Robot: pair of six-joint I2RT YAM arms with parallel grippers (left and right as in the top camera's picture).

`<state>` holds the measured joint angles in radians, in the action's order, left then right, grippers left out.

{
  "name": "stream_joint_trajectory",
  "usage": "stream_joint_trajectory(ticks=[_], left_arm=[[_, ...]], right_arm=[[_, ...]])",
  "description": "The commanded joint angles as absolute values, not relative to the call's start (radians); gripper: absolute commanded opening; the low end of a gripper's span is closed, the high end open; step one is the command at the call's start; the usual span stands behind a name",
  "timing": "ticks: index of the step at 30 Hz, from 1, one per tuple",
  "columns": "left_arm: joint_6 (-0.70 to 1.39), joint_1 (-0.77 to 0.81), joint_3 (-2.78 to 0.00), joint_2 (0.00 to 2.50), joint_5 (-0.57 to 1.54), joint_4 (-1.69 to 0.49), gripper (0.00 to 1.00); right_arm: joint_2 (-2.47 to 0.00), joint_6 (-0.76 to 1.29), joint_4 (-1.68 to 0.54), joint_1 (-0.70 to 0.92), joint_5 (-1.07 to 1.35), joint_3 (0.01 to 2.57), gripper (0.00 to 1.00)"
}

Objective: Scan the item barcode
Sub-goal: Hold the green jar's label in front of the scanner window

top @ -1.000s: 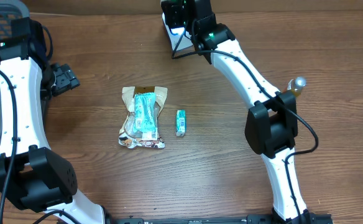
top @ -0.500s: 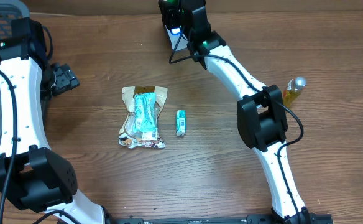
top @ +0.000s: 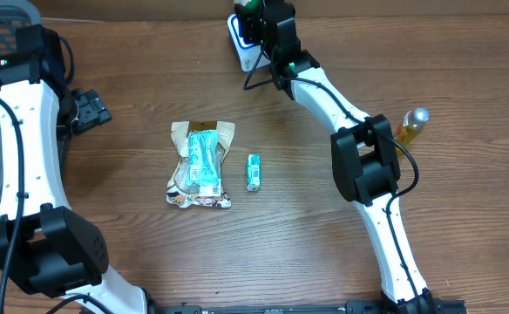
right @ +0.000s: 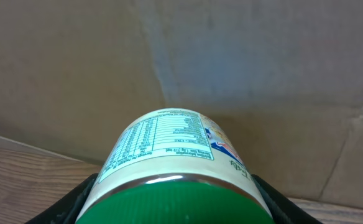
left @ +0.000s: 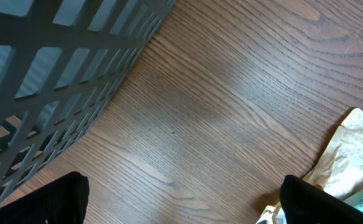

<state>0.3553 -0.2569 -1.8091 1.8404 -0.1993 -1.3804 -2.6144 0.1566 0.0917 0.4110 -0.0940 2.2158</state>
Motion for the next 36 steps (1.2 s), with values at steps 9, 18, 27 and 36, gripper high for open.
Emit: stream_joint_trajectory(ticks=[9,18,27,36], left_arm=[[0.337,-0.255,-1.827,1.85,-0.213,-1.379,1.0],[0.336,-0.255,-1.827,1.85,-0.213,-1.38,0.99],[0.336,-0.255,-1.827,1.85,-0.213,-1.38,1.0],[0.337,-0.255,-1.827,1.85,-0.213,-1.38,0.99]], right_arm=[[-2.612,0.099,0.149,0.412,-0.104,2.225,0.38],[-2.624,0.099,0.149,0.412,-0.104,2.225,0.37],[-2.661,0.099,0.164,0.412,-0.104,2.225,0.3],[-2.541,0.05,0.162,0.411,-0.105,2.225,0.26]])
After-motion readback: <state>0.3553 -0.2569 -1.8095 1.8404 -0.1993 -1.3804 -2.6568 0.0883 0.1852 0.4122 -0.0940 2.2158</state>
